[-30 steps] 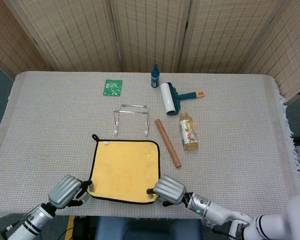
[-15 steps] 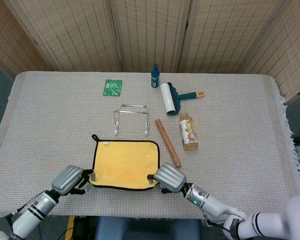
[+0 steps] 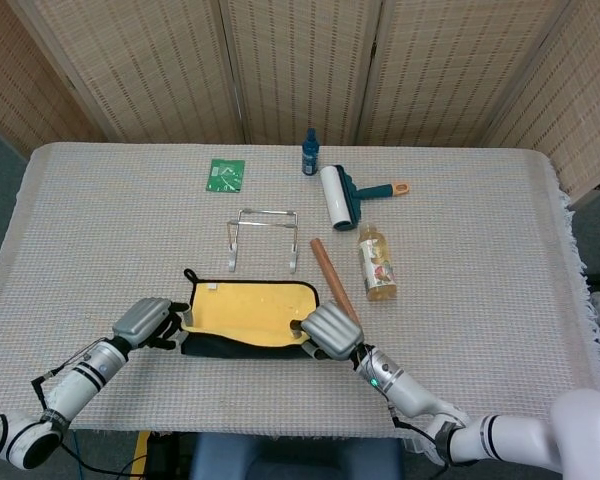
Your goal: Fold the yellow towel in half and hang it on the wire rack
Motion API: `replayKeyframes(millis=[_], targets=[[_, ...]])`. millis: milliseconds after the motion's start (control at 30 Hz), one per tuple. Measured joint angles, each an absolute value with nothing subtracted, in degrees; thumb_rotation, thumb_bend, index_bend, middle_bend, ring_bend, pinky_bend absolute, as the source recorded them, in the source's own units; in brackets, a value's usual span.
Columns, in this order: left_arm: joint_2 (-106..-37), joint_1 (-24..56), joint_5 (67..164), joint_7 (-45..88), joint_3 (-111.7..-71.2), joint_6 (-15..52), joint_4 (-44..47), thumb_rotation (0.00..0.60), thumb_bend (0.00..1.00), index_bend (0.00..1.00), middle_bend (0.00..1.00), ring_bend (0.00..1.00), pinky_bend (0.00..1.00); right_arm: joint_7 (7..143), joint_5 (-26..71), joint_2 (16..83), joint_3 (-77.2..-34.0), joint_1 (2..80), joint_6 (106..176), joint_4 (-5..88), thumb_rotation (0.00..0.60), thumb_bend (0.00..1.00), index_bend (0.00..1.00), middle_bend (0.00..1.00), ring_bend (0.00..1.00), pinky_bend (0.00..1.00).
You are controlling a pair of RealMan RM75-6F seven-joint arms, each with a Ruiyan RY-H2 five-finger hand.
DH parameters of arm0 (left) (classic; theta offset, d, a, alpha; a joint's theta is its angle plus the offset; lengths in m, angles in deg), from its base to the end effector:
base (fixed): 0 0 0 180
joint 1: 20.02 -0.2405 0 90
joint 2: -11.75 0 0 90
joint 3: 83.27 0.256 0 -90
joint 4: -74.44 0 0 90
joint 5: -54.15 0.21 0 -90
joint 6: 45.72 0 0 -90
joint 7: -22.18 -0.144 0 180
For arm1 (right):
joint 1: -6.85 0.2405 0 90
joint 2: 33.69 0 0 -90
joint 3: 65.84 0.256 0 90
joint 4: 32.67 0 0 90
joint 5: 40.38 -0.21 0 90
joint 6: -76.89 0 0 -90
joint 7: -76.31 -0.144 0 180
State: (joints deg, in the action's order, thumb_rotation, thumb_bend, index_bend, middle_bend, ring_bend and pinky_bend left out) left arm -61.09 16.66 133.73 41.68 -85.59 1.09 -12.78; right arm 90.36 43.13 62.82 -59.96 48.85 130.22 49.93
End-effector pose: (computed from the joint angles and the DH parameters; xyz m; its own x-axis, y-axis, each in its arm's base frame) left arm -0.2248 0.3116 0.0367 0.1834 0.5430 0.8195 0.9691 -0.2396 -0.0582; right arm -0.1069 -0.2901 -0.0711 0.4848 -0.2675 0.8327 -0.7253 -0.6551 0.2118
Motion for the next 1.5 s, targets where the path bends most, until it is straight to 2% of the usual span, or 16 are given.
replayKeyframes(millis=[567,867,967,1200,1267,1333,1500], targets=[[-65.1,22.7,123.1,41.2,-90.1,-9.5,-3.8,0.600,0.55,0.52,0.87,0.83,0.92,93.8,38.5,67.7,-55.8,53.4,127.6,40.4,0.600,0.44,0.53,0.94,1.00,1.00],[-67.0,24.0,118.9,40.0,-91.7,-11.5,0.0,0.600,0.55,0.49,0.87,0.83,0.92,94.2,37.2,69.8,-54.9,55.3,126.7,36.5,0.600,0.44,0.53,0.94,1.00,1.00],[-67.6,24.4,117.7,39.3,-91.9,-12.2,1.2,0.600,0.55,0.44,0.87,0.83,0.92,94.1,36.9,70.4,-54.7,55.8,126.6,35.4,0.600,0.44,0.53,0.94,1.00,1.00],[-67.9,24.2,115.8,36.8,-91.9,-11.7,1.1,0.600,0.53,0.16,0.87,0.83,0.92,94.0,37.0,71.6,-54.4,57.2,126.5,33.0,0.600,0.44,0.53,0.94,1.00,1.00],[-67.4,23.6,115.7,36.2,-91.8,-10.5,0.1,0.600,0.51,0.11,0.87,0.83,0.92,93.9,37.1,71.8,-54.4,57.5,126.5,32.2,0.600,0.44,0.53,0.94,1.00,1.00],[-67.0,23.0,115.7,35.8,-91.7,-9.2,-1.0,0.600,0.50,0.07,0.87,0.83,0.92,93.8,37.2,72.2,-54.4,57.8,126.5,31.3,0.600,0.44,0.53,0.94,1.00,1.00],[-65.8,20.4,116.0,35.1,-91.7,-4.2,-3.9,0.600,0.48,0.06,0.87,0.83,0.92,93.6,37.5,73.4,-54.3,58.7,126.5,28.6,0.600,0.44,0.53,0.94,1.00,1.00]])
